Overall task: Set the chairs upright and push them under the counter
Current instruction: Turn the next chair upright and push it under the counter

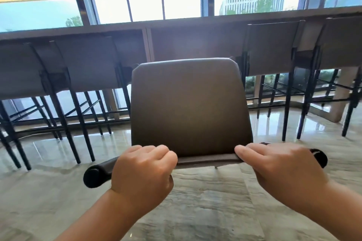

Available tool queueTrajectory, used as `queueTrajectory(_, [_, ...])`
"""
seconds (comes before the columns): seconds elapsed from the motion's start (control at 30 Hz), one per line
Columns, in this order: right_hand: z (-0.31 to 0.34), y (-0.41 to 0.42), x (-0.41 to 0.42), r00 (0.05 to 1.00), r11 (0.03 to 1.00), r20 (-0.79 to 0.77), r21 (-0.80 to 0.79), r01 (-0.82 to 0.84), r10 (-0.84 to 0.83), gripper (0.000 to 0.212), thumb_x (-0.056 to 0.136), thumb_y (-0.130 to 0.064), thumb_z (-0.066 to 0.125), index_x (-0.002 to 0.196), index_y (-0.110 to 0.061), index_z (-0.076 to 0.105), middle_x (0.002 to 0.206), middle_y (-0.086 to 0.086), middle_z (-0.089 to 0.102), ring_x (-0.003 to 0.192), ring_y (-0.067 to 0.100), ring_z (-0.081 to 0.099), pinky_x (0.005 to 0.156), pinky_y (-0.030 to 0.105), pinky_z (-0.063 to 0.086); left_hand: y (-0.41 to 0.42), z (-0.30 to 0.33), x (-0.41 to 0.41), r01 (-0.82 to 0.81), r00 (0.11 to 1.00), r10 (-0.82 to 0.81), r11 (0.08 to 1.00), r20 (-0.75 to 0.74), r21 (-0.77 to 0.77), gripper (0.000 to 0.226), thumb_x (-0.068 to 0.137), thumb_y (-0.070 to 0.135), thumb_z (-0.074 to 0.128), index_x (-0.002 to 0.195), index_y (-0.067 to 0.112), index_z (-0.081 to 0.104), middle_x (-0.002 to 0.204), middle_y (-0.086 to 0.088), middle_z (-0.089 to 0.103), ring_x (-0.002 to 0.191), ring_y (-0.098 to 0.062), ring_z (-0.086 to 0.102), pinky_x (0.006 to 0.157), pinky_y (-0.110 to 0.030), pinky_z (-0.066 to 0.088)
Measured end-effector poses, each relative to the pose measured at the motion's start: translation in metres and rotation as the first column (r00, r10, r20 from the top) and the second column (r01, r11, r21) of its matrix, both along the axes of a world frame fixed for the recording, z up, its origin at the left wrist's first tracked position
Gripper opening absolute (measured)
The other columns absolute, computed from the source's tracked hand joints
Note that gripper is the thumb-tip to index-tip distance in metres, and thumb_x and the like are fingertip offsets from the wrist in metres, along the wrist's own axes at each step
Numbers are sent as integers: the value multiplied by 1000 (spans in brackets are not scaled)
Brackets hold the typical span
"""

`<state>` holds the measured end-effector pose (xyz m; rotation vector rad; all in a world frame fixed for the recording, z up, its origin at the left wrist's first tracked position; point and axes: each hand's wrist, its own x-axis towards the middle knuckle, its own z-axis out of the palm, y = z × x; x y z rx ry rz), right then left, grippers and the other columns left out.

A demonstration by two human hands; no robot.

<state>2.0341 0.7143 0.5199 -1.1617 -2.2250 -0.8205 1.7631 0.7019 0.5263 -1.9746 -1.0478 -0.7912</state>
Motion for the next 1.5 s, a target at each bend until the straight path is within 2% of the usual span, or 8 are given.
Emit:
queueTrajectory(0.27, [91, -21, -4, 998, 999, -27, -9, 49, -49, 33, 53, 3, 72, 73, -21, 61, 51, -4, 50, 31, 23, 40, 43, 17, 20, -10, 89, -11, 52, 998, -53, 999, 26, 13, 23, 60, 5, 48, 65, 16, 68, 69, 2, 69, 57, -25, 66, 48, -30, 48])
queueTrajectory(0.37, [121, 2, -9, 997, 997, -25, 20, 69, -68, 17, 72, -3, 64, 81, -17, 64, 55, -1, 52, 35, 24, 44, 37, 22, 28, 11, 127, -9, 58, 998, -56, 994, 32, -95, 51, 71, 10, 44, 115, 15, 71, 127, -5, 67, 116, -27, 64, 84, -39, 52])
queueTrajectory(0.47, [148, 41, -14, 997, 994, -50, 79, 71, -67, 13, 89, -11, 54, 95, -14, 65, 64, 2, 54, 44, 26, 47, 37, 28, 36, 46, 163, -9, -77, 996, 62, 962, -62, -264, 67, 79, 30, 44, 145, 18, 44, 154, -13, 38, 141, -35, 37, 106, -55, 37])
queueTrajectory(0.57, [173, 84, -22, 992, 992, -57, 44, 118, -116, 26, 88, -11, 65, 114, -13, 63, 101, 11, 66, 85, 34, 64, 65, 43, 52, 90, 194, -13, -180, 975, 115, 910, -188, -373, 68, 88, 46, 44, 150, 21, 35, 158, -14, 30, 145, -35, 29, 109, -60, 34])
queueTrajectory(0.67, [197, 119, -27, 982, 978, 3, -90, 188, -189, 49, 85, -22, 68, 132, -17, 54, 135, 17, 53, 124, 41, 49, 98, 60, 38, 126, 216, -11, -255, 963, 178, 845, -201, -471, 72, 91, 53, 50, 153, 26, 27, 160, -13, 25, 147, -33, 24, 110, -59, 32])
queueTrajectory(0.97, [253, 199, -31, 990, 879, 70, -457, 140, -121, 70, 77, -52, 65, 140, -29, 44, 148, 13, 42, 137, 41, 35, 97, 72, 32, 213, 245, -6, -323, 934, 334, 651, -123, -687, 94, 86, 69, 43, 144, 50, -28, 162, 2, -23, 142, -20, -35, 113, -51, -14])
queueTrajectory(1.13, [266, 253, -38, 991, 846, 84, -516, 131, -102, 80, 77, -57, 57, 148, -34, 29, 155, 9, 30, 141, 40, 26, 103, 72, 25, 259, 258, -17, -304, 947, 284, 653, -149, -694, 95, 81, 74, 40, 148, 47, -20, 162, 2, -19, 146, -22, -27, 114, -53, -13])
queueTrajectory(1.5, [307, 377, -54, 977, 771, 152, -601, 210, -147, 80, 71, -60, 58, 144, -36, 37, 154, 6, 36, 140, 40, 31, 99, 68, 36, 388, 285, -33, -189, 980, 166, 632, -106, -751, 95, 77, 77, 37, 143, 52, -27, 159, 6, -24, 145, -20, -28, 113, -52, -16])
